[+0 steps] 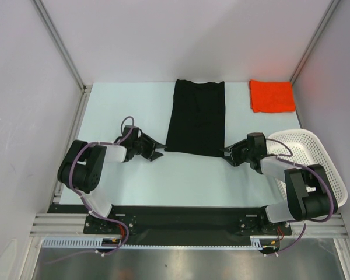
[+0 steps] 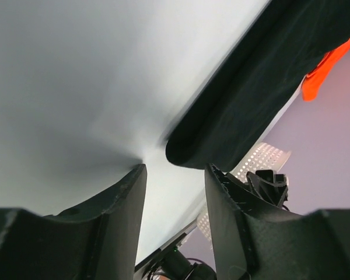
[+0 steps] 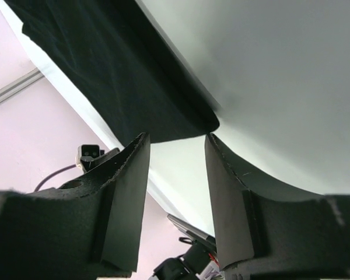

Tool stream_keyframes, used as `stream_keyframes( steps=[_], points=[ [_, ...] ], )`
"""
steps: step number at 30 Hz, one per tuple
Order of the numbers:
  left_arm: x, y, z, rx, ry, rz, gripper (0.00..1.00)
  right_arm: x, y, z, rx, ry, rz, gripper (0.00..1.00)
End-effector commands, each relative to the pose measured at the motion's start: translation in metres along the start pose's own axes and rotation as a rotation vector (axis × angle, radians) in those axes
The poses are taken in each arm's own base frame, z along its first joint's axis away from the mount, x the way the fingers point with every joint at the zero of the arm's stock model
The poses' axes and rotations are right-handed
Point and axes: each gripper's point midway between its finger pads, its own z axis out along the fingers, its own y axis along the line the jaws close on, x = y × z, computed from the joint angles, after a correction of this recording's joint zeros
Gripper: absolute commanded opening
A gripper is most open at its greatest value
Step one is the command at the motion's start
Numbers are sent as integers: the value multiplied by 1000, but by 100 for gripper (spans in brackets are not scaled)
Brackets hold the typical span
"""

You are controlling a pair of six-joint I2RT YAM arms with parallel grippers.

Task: Fold and stack the t-shirts
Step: Fold the tshirt

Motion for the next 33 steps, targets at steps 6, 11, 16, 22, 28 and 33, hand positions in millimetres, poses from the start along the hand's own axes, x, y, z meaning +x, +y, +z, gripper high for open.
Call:
stream_keyframes(
  steps=[6, 11, 16, 22, 28, 33],
  points=[
    [-10, -17, 9, 41, -30, -25, 48, -1, -1, 3, -1, -1, 22, 45],
    [-9, -16, 12, 30, -27, -27, 47, 1, -4, 1, 6, 8, 11, 46],
    [-8, -15, 15, 29, -16, -36, 40, 7, -11, 2, 13, 51, 8, 48],
    [-8, -16, 20, 23, -12, -40, 36, 1, -16, 1, 15, 32, 22, 49],
    [-10, -15, 21, 12, -17, -30, 29, -6, -12, 12, 10, 31, 20, 48],
    [-8, -12, 23, 3, -5, -20, 22, -2, -15, 16, 18, 48, 30, 47]
  ],
)
